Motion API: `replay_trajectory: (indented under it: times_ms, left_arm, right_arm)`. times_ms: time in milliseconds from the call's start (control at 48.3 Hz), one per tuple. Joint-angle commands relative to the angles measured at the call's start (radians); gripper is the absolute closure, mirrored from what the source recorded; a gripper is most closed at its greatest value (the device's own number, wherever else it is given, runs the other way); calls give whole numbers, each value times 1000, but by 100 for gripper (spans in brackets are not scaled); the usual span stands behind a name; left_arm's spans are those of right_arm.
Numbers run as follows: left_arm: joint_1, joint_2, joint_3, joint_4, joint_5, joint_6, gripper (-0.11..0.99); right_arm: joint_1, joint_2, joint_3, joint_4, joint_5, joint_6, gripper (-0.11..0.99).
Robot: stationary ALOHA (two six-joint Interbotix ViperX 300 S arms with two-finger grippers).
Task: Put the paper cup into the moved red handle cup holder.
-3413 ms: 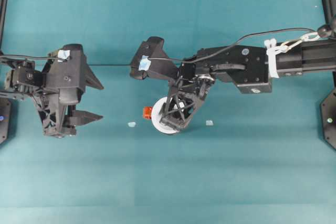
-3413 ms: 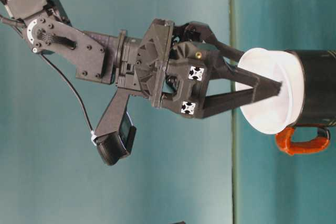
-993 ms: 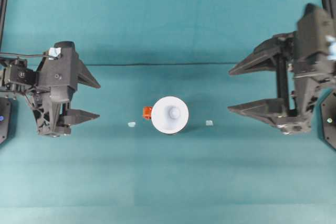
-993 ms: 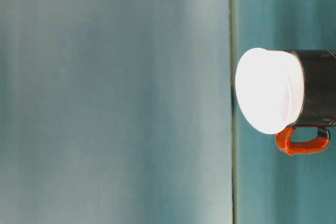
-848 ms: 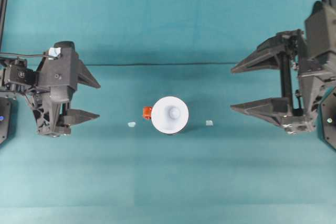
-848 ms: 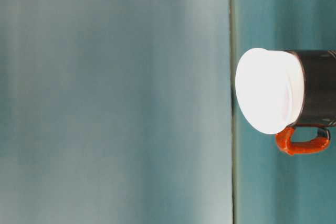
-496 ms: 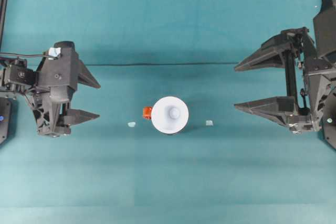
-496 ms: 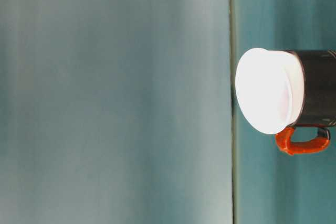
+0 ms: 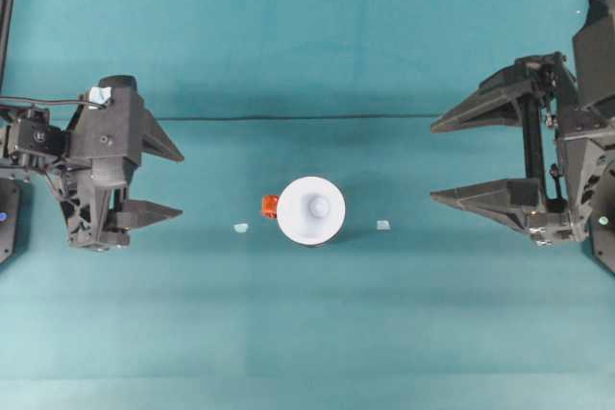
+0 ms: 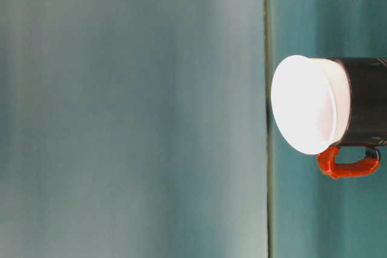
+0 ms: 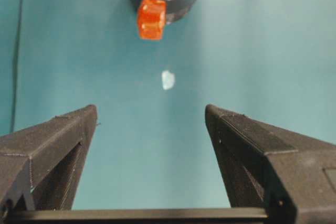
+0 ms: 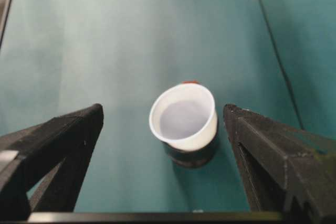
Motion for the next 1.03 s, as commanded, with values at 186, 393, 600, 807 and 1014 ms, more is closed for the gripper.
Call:
replay_trajectory:
  times_ms: [186, 393, 600, 807, 1014]
  left_arm:
    - [-2, -9, -11, 3, -3, 0, -3]
    - [-2, -9, -11, 3, -5, -2, -3]
    - [-2, -9, -11, 3, -5, 0, -3]
    - [-2, -9, -11, 3, -5, 0, -3]
    - [-2, -9, -11, 3, -3, 0, -3]
  right_arm:
    - [3, -14, -8, -2, -5, -3, 9]
    - [3, -6, -8, -2, -5, -5, 9]
    - [3, -3, -5, -2, -5, -5, 9]
    - [3, -3, -3, -2, -5, -3, 9]
    - [3, -3, -3, -2, -5, -3, 9]
